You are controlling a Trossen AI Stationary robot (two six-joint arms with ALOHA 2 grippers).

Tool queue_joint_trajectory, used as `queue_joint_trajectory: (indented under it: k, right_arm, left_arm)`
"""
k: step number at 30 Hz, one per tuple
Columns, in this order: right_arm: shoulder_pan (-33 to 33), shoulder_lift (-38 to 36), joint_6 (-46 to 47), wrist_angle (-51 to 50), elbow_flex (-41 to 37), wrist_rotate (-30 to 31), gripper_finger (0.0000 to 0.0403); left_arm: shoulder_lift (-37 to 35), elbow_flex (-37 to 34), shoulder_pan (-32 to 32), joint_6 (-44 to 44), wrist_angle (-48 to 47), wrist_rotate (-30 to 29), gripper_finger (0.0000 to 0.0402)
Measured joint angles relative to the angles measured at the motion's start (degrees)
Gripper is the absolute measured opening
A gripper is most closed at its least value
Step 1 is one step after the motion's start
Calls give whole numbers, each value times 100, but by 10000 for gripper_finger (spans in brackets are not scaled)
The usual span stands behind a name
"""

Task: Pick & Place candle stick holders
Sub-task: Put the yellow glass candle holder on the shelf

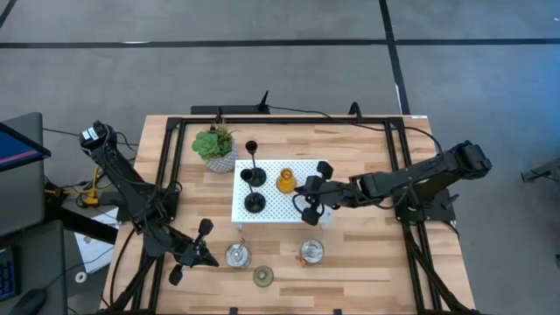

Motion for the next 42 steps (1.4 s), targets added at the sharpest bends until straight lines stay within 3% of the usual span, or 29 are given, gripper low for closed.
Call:
queue_joint_trajectory:
  k: [9, 42]
  right_arm:
    - [29, 29, -355, 769, 7, -713, 0]
    - [-716, 33, -696, 1000, 4, -718, 0]
  left_arm:
    - [-2, 0, 0, 0, -22, 0, 8]
    - [-2, 0, -1, 0, -22, 2, 8]
